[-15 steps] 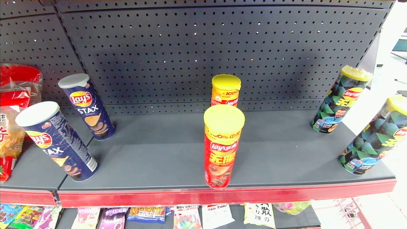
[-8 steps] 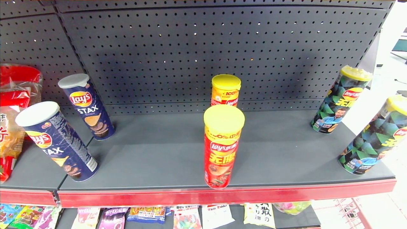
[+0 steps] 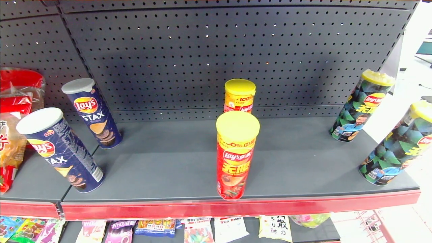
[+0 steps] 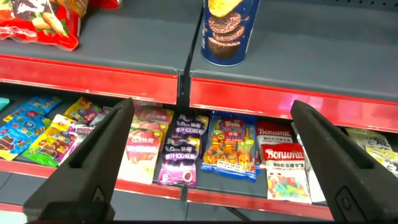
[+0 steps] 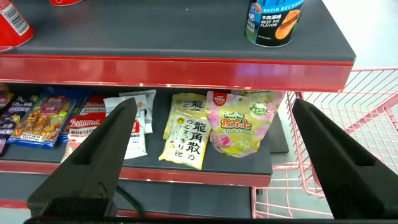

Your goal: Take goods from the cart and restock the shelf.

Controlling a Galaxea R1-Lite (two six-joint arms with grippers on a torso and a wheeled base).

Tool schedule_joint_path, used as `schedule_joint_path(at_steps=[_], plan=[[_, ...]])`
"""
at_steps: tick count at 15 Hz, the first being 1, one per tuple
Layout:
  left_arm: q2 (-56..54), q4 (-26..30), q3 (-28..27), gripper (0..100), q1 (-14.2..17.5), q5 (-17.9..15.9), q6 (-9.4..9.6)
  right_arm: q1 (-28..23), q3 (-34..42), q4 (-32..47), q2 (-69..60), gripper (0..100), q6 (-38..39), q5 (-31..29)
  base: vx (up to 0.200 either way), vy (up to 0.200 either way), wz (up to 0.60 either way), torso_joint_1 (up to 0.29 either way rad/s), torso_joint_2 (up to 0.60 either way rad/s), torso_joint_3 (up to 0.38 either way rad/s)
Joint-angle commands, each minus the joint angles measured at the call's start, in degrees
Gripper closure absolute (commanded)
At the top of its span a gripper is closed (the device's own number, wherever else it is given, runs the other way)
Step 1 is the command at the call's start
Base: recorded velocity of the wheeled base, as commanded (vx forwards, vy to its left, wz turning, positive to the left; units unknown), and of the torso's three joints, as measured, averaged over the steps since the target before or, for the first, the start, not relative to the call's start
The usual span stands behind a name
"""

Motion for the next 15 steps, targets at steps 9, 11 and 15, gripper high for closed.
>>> schedule_joint_path(at_steps=[9,11,15], plan=[[0.27,-0.04,0.0,0,0.0,-0.05,0.07,-0.07,0.0,-0.01,0.13,0,-0.1,0.04,0.0,0.0,0.0,0.0,0.0,0.0],[0.27,0.22,0.0,0,0.0,-2.42,3.85,-0.07,0.0,-0.01,0.13,0,-0.1,0.04,0.0,0.0,0.0,0.0,0.0,0.0],[0.7,0.31,-0.53,0,-9.32,-10.42,8.95,-0.07,0.0,-0.01,0.13,0,-0.1,0.04,0.0,0.0,0.0,0.0,0.0,0.0]])
